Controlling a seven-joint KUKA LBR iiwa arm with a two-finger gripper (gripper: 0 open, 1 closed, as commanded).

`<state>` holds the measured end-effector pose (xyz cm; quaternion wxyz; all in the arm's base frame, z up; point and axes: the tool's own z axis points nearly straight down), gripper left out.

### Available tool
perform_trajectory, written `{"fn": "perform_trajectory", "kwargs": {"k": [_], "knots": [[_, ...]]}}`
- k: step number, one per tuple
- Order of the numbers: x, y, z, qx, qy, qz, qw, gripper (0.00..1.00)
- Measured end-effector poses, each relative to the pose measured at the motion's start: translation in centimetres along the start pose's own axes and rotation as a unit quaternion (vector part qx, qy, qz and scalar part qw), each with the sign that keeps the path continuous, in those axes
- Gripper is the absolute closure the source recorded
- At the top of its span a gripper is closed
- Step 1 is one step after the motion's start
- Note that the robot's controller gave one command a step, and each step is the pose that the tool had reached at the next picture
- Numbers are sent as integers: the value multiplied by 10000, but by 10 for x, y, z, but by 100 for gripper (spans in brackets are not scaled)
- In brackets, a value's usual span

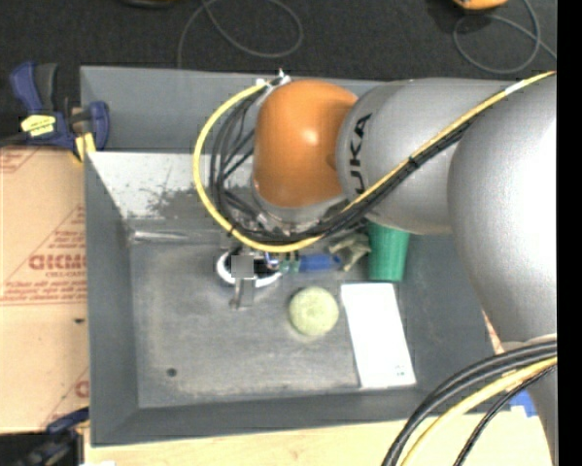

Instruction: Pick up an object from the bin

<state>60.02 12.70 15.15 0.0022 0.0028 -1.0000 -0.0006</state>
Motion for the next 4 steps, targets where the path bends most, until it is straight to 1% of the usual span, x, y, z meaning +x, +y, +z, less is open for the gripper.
{"fn": "perform_trajectory", "kwargs": {"k": [1, 2, 3, 4], "knots": [[-2, -1, -5, -6, -39, 15, 10000, 0], [-28, -46, 50, 9, -54, -489, 9988, 0], [-31, -68, 77, 1, -13, 313, 9995, 0], [-34, -69, 80, 11, -38, 91, 10000, 0]]}}
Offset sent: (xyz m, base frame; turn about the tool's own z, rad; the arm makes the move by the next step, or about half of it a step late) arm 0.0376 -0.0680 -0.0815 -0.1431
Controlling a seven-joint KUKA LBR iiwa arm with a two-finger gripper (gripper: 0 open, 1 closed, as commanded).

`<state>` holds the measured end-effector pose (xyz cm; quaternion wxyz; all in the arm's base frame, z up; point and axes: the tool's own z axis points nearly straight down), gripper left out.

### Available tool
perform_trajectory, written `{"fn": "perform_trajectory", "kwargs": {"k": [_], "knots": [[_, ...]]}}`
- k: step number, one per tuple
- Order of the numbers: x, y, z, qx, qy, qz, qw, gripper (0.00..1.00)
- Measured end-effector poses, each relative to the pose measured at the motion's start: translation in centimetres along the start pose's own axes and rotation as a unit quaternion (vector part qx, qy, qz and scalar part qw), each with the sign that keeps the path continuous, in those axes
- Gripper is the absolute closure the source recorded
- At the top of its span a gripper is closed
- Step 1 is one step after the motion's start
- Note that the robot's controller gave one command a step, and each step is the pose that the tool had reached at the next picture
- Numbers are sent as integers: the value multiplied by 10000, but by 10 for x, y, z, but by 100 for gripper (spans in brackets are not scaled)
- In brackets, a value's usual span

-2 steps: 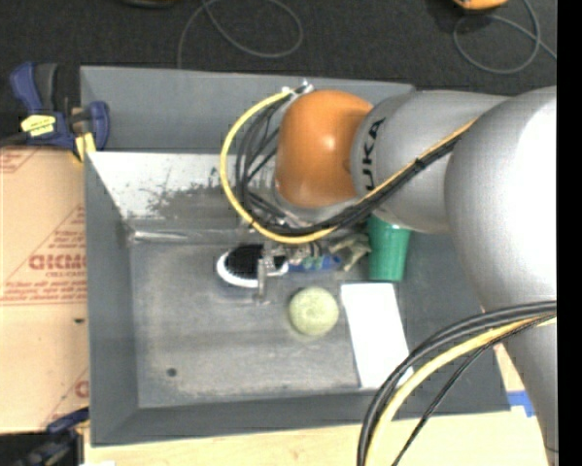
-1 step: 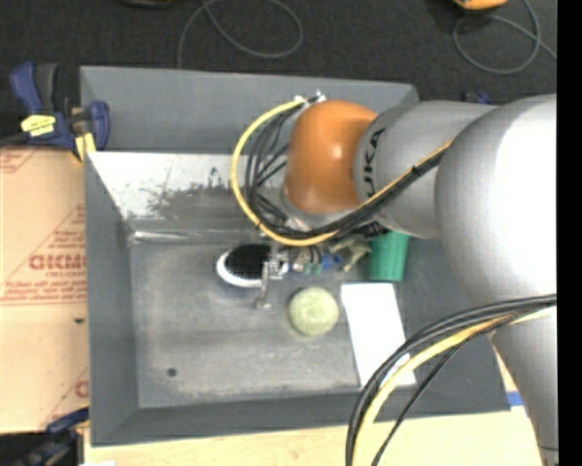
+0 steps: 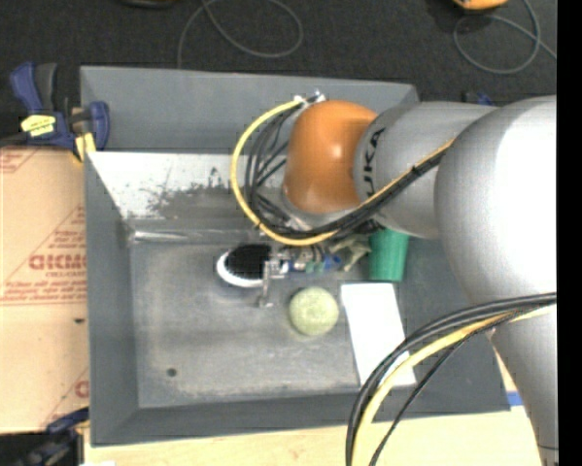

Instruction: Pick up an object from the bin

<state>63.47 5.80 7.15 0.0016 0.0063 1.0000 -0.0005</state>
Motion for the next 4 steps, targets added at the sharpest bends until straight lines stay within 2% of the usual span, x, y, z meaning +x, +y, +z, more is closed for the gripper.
{"fn": "perform_trajectory", "kwargs": {"k": [1, 2, 4], "knots": [[2, 1, -3, -17, 11, 190, 9998, 0], [-1, -1, -1, 0, -15, 10, 10000, 100], [0, -1, -5, -1, 1, 13, 10000, 100]]}}
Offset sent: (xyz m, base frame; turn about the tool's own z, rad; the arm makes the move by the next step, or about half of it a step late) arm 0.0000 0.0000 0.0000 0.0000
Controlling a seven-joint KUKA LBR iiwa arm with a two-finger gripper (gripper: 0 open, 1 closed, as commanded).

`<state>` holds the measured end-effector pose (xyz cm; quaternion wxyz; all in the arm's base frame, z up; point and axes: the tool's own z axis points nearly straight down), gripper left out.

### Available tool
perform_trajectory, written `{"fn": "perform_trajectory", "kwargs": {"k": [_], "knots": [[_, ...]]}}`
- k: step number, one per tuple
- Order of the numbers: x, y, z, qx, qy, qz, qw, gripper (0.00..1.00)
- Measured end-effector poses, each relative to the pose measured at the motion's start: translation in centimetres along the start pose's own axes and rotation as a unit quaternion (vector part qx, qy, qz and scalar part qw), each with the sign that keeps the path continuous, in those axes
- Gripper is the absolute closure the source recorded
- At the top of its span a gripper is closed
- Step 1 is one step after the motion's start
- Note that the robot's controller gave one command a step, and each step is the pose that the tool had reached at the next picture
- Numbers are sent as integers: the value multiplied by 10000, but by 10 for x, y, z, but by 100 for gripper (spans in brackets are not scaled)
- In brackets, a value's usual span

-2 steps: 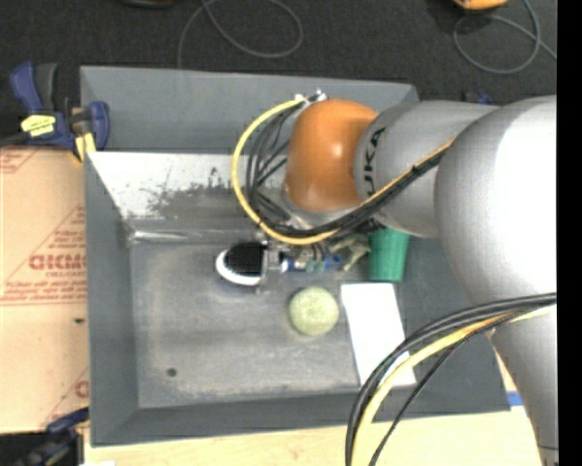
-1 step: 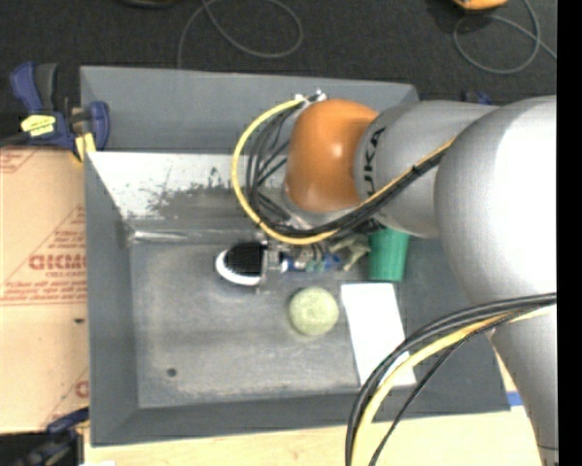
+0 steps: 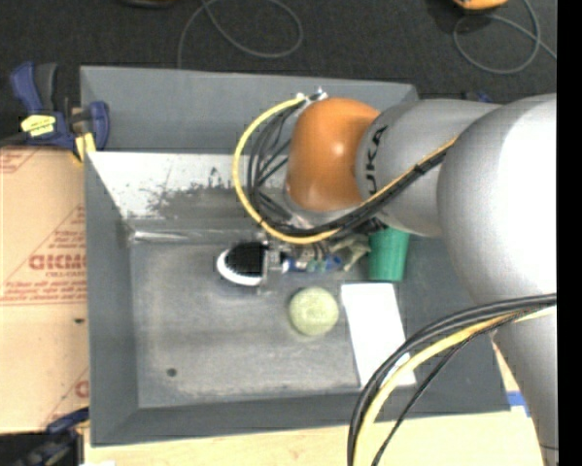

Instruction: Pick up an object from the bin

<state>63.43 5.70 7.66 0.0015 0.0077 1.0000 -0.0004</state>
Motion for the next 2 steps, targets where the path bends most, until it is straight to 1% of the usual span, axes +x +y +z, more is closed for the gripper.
{"fn": "perform_trajectory", "kwargs": {"k": [1, 2], "knots": [[2, 0, -19, 4, 41, 2, 10000, 100], [0, 0, -48, 0, 5, 3, 10000, 100]]}}
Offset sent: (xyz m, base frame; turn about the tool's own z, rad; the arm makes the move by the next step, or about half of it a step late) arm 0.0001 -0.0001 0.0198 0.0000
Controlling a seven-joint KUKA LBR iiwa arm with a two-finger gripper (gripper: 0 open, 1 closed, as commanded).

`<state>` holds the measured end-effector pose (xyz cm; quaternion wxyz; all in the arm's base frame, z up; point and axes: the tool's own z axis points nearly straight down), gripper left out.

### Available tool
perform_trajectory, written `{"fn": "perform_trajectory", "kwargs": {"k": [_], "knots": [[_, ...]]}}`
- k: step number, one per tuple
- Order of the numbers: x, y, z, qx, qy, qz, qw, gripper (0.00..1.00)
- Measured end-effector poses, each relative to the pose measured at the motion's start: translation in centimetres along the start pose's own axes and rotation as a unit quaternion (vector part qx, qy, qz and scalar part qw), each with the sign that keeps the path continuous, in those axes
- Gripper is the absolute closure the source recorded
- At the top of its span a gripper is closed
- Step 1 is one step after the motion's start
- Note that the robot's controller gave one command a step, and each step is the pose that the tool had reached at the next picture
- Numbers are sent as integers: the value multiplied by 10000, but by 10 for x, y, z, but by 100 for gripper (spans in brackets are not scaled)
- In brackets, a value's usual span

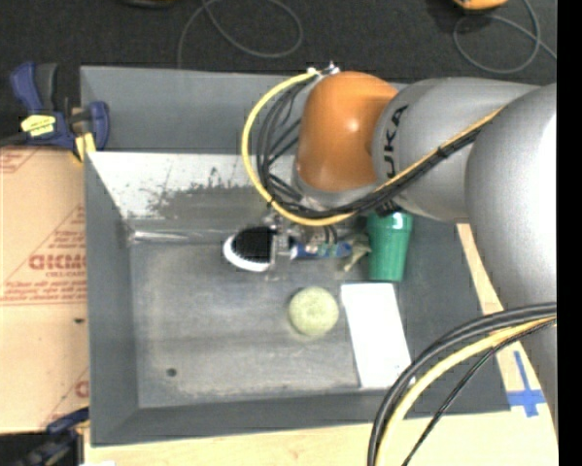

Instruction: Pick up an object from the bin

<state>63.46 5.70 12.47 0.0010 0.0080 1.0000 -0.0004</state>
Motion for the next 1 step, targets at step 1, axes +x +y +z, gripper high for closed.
{"fn": "perform_trajectory", "kwargs": {"k": [1], "knots": [[0, 0, -15, -3, -13, 3, 10000, 100]]}}
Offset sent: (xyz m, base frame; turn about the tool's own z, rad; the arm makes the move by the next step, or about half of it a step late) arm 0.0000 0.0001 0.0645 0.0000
